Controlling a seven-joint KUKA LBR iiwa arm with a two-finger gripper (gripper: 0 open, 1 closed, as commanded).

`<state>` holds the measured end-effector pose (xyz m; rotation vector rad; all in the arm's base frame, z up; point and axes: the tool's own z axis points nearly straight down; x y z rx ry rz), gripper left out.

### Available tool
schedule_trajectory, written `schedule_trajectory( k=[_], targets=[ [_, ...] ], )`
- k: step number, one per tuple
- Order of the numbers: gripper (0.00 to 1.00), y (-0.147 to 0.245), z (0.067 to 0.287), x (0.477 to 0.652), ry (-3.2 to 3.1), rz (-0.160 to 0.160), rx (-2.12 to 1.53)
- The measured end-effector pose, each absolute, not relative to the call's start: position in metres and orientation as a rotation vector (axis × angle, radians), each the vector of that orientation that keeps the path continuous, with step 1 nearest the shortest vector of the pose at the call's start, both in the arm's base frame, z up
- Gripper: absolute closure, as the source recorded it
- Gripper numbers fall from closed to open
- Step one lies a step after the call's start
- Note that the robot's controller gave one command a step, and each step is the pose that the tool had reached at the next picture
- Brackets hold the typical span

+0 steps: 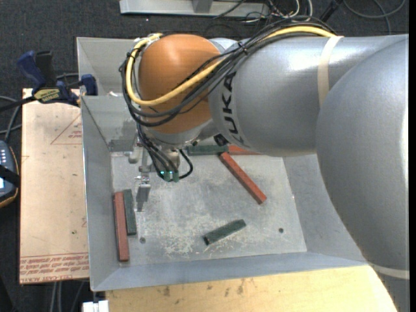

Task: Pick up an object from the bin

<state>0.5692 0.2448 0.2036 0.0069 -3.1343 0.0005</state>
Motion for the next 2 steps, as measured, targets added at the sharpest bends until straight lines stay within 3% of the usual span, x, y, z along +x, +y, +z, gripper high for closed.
schedule_trajectory(
  k=[1, 2],
  targets=[
    [0.00, 0.243, 0.208, 0.571, -3.142, -0.002, 0.000],
    [0.00, 0.246, 0.162, 0.580, -3.126, -0.005, 0.393]
  ],
)
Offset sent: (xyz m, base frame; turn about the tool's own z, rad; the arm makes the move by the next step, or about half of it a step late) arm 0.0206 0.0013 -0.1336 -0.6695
